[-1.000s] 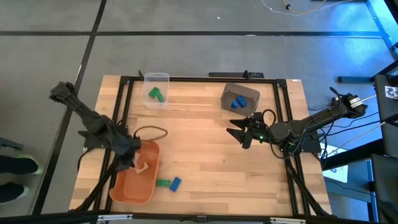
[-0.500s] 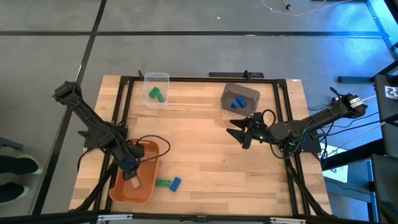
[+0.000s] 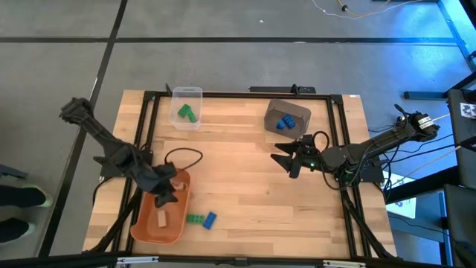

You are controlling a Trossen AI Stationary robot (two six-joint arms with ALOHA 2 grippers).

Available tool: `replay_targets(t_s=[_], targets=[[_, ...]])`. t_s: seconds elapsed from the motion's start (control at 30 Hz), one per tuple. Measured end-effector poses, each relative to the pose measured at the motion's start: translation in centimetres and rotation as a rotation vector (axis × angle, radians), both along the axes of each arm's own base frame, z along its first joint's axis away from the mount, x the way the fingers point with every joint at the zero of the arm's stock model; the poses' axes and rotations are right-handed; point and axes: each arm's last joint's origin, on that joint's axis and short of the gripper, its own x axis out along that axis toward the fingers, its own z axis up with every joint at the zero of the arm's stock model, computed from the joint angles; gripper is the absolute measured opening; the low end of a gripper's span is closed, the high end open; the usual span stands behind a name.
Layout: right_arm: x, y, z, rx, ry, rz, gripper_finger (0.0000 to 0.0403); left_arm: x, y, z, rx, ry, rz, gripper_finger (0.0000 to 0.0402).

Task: Sort & place blocks by color
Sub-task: Put the blue game piece into the black bin

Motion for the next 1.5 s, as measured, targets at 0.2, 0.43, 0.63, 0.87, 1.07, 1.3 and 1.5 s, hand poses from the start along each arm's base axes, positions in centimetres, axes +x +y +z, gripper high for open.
replay_targets(t_s=[0.2,0.43,0.63,0.87,1.07,1.3,1.5], targets=[[0.0,0.0,0.0,-0.001,0.001,0.000,0.0373,1.2,0.4,0.7,-0.011,-0.115,0.016,0.0250],[0.0,0.0,0.0,-0.001,0.003,0.001,0.0373,2.2,1.0,1.5,0.005,-0.236,0.039,0.0250],[0.0,0.0,0.0,-0.002,0.005,0.001,0.0373,2.9,1.3,2.2,0.039,-0.330,0.026,0.0250],[0.0,0.0,-0.1,0.004,0.010,0.002,0.0373,3.1,1.6,2.3,-0.007,-0.330,0.090,0.0250],[0.0,0.0,-0.1,0.027,0.003,-0.002,0.0373,3.2,1.6,2.4,0.029,-0.357,0.059,0.0250],[0.0,0.0,-0.1,0.001,0.009,0.000,0.0373,3.5,2.4,2.7,0.182,-0.436,0.195,0.0250],[0.0,0.0,-0.1,0.023,0.003,-0.001,0.0373,3.7,2.1,3.3,0.156,-0.491,0.169,0.0250]])
